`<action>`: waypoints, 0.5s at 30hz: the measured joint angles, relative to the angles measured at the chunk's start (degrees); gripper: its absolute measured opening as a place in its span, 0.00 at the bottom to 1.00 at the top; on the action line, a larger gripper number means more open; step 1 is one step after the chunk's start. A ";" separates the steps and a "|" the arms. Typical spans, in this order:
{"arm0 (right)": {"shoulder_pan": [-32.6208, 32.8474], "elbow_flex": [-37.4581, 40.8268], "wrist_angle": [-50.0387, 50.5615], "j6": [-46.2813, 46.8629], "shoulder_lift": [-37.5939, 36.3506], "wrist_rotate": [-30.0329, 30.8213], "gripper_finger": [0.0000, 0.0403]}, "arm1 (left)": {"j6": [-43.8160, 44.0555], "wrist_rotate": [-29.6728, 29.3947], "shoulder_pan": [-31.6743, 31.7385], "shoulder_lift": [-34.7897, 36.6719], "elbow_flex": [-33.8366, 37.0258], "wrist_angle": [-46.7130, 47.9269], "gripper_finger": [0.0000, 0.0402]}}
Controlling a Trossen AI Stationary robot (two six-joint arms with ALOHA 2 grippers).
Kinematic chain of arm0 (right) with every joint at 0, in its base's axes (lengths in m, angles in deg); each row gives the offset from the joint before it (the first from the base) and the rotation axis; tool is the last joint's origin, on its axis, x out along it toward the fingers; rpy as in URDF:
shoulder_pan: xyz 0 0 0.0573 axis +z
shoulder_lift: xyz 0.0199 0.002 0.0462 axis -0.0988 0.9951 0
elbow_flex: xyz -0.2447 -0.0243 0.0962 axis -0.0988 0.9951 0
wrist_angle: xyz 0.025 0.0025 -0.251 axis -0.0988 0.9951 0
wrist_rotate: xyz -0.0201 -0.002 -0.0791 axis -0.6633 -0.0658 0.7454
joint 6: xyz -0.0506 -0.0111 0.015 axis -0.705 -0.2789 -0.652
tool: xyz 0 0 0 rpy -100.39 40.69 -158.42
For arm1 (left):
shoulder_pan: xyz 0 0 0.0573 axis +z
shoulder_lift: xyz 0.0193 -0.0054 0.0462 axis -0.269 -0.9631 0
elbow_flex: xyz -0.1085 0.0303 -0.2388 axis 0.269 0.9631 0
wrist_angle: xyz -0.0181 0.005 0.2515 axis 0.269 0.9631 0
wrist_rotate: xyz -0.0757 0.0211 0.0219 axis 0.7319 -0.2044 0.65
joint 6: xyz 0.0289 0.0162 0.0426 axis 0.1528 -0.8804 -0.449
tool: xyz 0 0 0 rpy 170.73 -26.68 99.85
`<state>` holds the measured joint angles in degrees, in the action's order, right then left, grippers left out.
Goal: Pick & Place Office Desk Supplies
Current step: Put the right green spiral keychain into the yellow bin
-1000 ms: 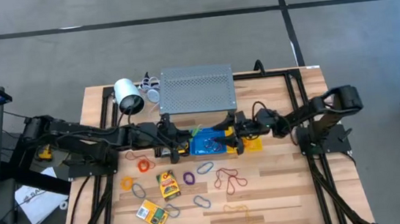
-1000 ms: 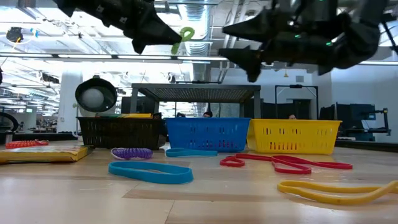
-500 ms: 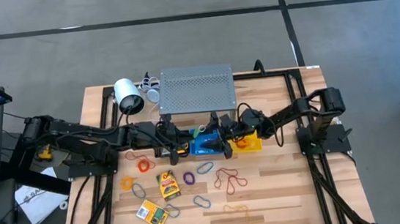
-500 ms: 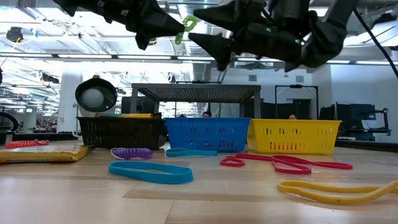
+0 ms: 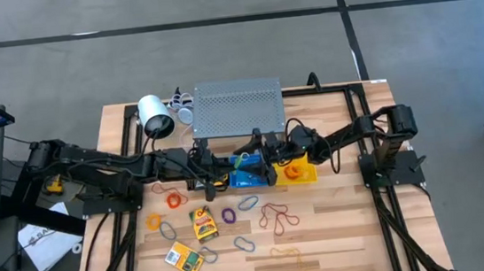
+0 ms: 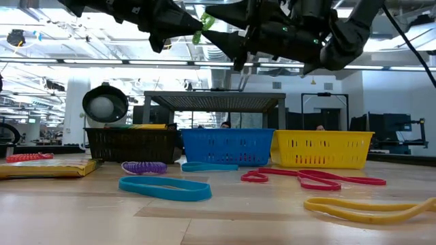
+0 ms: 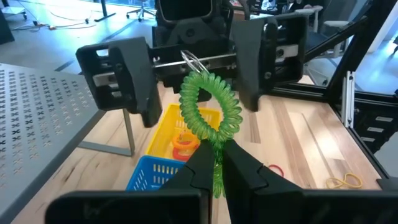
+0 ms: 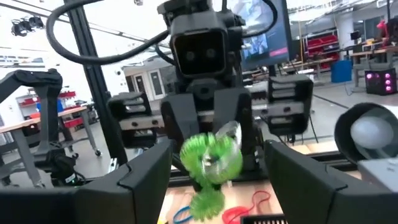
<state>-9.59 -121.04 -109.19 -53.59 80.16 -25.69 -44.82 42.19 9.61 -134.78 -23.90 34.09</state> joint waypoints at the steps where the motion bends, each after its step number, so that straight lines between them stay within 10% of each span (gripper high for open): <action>1: 0.04 -0.22 0.04 -0.01 0.00 -0.02 0.62 | 0.00 0.00 0.00 0.00 0.01 0.00 0.02; 15: 0.04 -1.02 2.73 -0.48 -0.04 -1.99 0.44 | 0.02 -0.04 0.00 0.00 0.01 0.02 0.03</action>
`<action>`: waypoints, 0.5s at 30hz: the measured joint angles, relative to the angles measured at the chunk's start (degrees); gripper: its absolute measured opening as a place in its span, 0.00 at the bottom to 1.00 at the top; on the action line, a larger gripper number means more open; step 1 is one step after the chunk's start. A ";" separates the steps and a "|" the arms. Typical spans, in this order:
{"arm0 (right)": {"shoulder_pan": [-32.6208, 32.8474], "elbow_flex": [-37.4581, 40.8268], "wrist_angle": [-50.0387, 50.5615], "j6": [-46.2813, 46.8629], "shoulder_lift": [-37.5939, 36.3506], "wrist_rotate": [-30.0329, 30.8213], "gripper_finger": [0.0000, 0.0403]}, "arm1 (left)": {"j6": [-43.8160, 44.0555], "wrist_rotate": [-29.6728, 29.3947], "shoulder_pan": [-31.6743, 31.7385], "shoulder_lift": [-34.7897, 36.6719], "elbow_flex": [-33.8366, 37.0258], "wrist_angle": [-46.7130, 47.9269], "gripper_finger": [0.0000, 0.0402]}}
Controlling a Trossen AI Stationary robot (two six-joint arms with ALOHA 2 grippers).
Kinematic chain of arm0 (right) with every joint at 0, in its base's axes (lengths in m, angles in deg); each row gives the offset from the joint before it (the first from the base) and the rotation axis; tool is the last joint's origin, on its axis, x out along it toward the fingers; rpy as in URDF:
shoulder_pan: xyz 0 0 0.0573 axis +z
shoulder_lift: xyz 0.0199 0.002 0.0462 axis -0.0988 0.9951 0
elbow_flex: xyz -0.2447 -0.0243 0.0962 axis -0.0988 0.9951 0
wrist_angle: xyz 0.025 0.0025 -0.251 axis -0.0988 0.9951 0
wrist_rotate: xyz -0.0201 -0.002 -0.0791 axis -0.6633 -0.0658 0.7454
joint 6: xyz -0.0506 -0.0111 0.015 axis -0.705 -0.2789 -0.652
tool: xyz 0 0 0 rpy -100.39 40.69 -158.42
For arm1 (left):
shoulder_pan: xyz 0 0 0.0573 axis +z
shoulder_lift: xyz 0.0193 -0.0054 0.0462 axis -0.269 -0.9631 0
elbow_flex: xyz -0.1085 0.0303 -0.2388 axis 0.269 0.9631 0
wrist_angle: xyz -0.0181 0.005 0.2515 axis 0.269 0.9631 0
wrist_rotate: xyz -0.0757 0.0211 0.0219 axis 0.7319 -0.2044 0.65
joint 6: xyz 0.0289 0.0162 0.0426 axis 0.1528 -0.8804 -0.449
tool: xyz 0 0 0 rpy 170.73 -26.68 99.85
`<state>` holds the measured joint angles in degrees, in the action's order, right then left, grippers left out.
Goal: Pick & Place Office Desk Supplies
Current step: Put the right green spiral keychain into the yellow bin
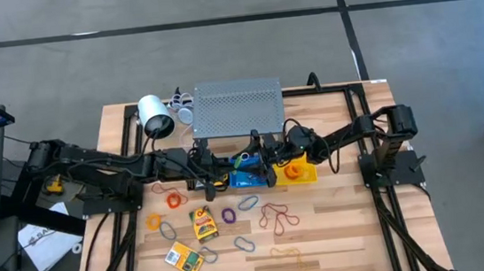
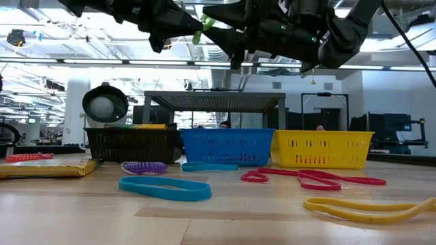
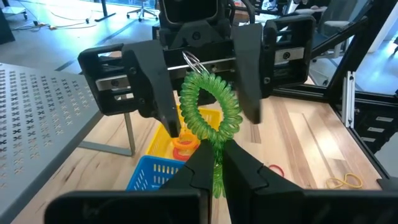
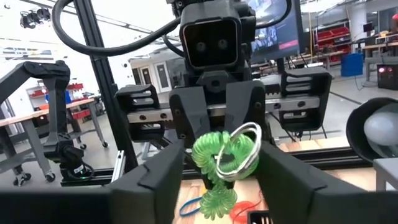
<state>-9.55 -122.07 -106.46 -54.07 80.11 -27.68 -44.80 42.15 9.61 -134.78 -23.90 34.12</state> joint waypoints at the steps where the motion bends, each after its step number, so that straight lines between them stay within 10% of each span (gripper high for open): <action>1: -0.02 0.00 0.00 0.01 0.00 0.00 0.41 | 0.00 0.00 0.00 0.00 0.00 0.00 0.03; 15: -0.04 0.00 -0.15 0.00 0.00 -0.81 0.03 | 0.17 0.02 -0.02 0.00 0.00 0.15 0.04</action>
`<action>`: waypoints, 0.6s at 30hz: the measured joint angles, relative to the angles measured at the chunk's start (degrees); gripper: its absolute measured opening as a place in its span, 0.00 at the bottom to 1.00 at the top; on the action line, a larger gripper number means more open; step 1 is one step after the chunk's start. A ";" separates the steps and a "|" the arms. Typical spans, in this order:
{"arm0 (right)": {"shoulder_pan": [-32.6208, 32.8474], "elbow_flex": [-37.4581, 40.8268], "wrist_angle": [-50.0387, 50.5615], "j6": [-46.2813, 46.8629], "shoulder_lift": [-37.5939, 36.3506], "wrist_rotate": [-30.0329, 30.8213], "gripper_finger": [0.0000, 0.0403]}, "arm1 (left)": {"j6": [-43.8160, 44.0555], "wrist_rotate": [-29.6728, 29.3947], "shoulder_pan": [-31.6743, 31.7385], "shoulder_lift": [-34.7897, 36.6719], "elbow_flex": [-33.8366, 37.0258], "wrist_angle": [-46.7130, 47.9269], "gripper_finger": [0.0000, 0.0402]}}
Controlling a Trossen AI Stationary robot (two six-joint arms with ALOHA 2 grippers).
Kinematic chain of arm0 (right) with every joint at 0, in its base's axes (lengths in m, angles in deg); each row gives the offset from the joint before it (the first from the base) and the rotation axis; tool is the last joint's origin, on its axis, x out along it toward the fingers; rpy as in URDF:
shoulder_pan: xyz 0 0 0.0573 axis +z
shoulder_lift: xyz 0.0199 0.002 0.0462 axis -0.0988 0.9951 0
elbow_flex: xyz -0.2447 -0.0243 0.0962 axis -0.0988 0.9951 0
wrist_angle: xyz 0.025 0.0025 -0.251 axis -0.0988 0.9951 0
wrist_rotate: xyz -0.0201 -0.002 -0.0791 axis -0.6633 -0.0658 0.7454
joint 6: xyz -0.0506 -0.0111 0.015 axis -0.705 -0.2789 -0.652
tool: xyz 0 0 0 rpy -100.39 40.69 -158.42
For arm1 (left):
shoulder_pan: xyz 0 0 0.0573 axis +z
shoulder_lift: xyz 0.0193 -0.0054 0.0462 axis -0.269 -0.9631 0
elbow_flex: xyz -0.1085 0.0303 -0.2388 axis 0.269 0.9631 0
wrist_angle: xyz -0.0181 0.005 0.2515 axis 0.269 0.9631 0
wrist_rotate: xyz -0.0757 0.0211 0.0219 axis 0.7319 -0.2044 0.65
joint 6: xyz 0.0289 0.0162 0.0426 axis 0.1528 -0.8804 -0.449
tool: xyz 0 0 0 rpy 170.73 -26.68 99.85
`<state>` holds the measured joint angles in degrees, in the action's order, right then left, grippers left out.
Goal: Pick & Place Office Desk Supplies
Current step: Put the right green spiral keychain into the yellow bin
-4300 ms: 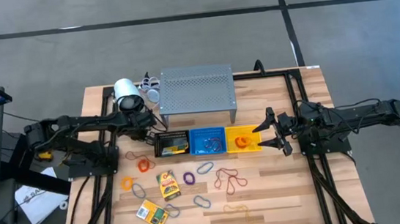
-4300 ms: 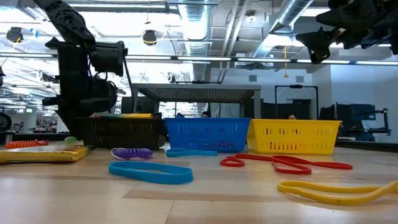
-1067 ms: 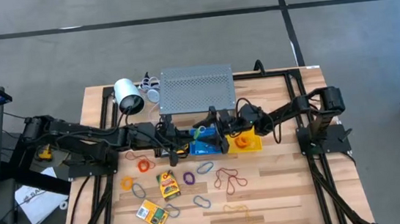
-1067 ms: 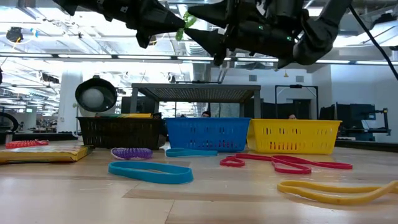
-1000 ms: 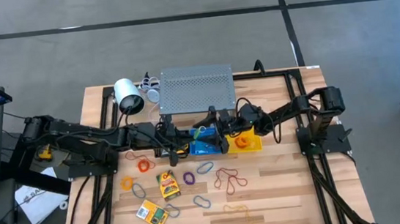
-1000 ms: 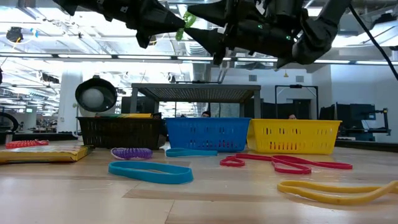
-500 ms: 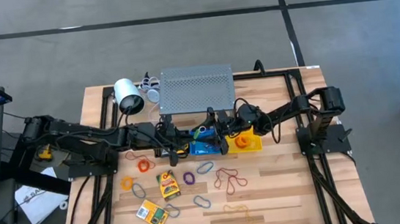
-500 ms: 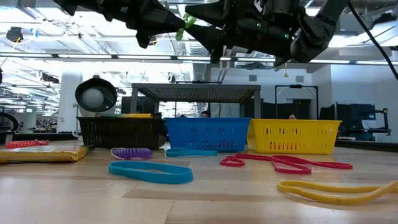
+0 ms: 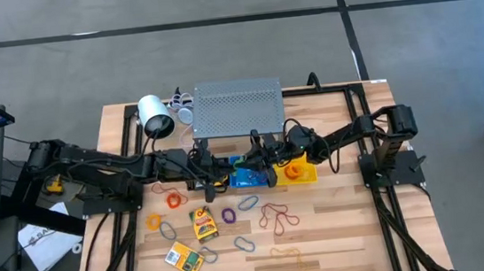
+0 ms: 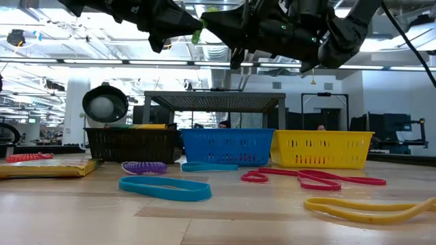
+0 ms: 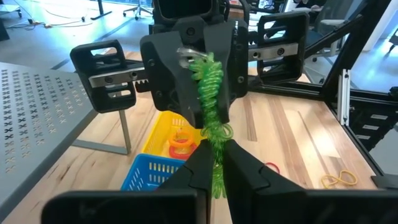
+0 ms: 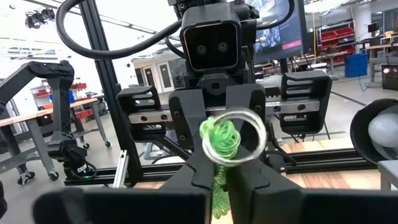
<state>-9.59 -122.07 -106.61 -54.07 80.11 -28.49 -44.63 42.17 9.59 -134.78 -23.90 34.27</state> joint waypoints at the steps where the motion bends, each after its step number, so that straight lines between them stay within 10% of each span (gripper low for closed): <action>1: 0.00 0.00 0.00 0.00 0.00 0.00 0.03 | 0.00 -0.01 0.00 0.00 0.00 -0.01 0.05; 18: 0.02 0.00 -0.12 0.00 -0.07 -0.36 0.02 | -0.21 4.28 0.15 0.02 0.02 -2.53 0.35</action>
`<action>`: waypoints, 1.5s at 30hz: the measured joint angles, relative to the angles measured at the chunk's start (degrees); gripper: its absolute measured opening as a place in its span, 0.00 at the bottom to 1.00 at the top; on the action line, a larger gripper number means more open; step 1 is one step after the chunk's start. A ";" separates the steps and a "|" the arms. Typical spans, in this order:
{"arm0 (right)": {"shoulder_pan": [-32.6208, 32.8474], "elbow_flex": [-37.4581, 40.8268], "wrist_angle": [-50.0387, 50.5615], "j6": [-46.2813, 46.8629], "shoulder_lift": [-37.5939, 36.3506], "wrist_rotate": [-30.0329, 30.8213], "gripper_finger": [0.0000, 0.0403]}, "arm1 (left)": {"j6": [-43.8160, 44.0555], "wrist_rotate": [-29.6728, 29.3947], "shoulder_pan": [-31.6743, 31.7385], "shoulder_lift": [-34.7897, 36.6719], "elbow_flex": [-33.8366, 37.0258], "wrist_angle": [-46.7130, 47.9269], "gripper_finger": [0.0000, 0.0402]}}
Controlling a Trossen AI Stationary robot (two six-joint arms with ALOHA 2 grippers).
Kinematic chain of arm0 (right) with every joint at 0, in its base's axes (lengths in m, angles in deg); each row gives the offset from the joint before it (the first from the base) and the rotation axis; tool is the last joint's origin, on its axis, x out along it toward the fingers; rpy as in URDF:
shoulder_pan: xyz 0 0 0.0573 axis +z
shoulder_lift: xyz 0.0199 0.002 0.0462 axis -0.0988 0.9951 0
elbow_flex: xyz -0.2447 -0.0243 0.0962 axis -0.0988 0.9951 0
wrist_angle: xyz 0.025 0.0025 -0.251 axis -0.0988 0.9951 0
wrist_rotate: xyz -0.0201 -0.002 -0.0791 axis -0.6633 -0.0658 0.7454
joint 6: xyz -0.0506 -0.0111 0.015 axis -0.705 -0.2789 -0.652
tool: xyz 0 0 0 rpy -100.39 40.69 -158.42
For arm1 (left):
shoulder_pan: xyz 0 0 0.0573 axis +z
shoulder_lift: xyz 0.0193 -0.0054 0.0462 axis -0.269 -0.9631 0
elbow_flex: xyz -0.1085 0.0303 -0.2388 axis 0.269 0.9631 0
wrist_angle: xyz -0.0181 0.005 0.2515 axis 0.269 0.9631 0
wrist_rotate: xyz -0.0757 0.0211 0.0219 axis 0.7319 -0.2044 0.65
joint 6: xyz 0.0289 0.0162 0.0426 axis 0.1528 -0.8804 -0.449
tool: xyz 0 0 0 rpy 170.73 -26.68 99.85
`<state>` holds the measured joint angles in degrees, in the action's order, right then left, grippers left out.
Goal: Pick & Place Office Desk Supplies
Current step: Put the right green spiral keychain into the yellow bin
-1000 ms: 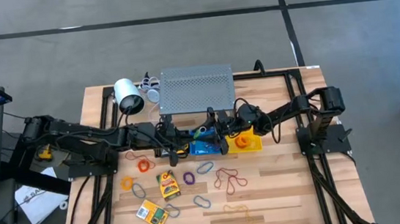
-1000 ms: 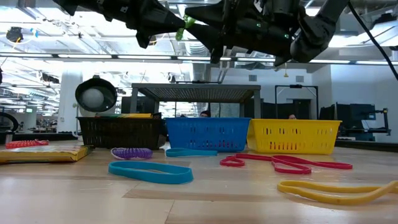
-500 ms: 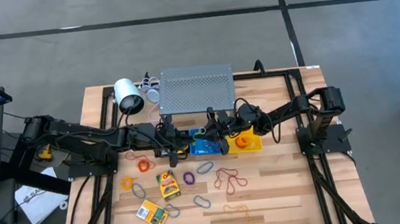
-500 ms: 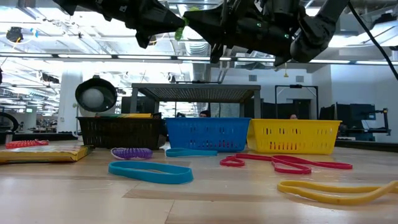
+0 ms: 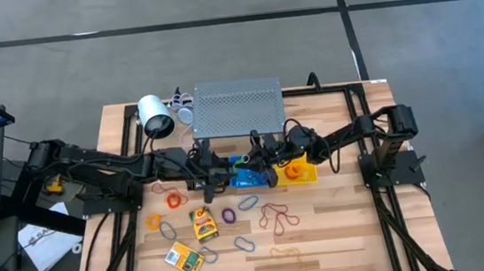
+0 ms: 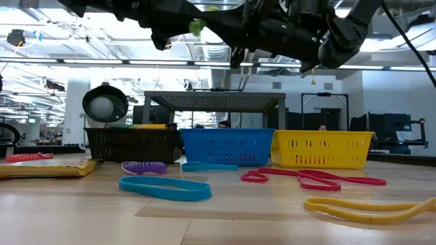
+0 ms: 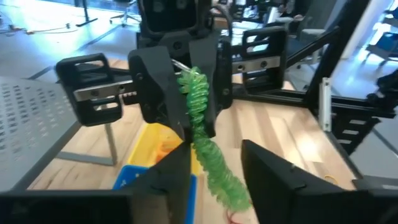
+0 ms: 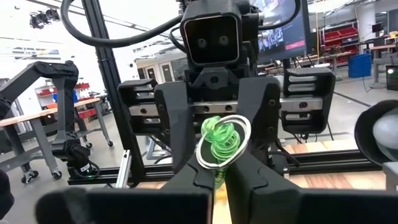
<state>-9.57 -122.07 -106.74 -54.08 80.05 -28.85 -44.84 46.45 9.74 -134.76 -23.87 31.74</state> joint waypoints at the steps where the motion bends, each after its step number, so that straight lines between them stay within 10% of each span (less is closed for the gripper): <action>1: -0.03 0.00 -0.02 -0.02 -0.06 -0.09 0.02 | -0.18 0.27 0.00 0.12 0.00 -0.06 0.38; 22: -1.82 4.33 38.23 -12.66 -28.75 -0.69 0.02 | -5.83 -0.11 0.00 13.33 4.60 4.12 0.50; 34: -3.38 26.93 32.35 -12.12 -50.30 -1.63 0.03 | -4.90 -0.11 0.33 27.01 19.92 -9.63 0.47; 45: -0.57 39.15 22.29 -7.65 -54.88 3.89 0.03 | -3.93 -0.11 0.33 27.30 24.48 -15.45 0.46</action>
<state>-10.14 -82.92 -84.44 -61.72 25.17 -24.96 -48.78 46.34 10.07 -107.46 0.61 16.29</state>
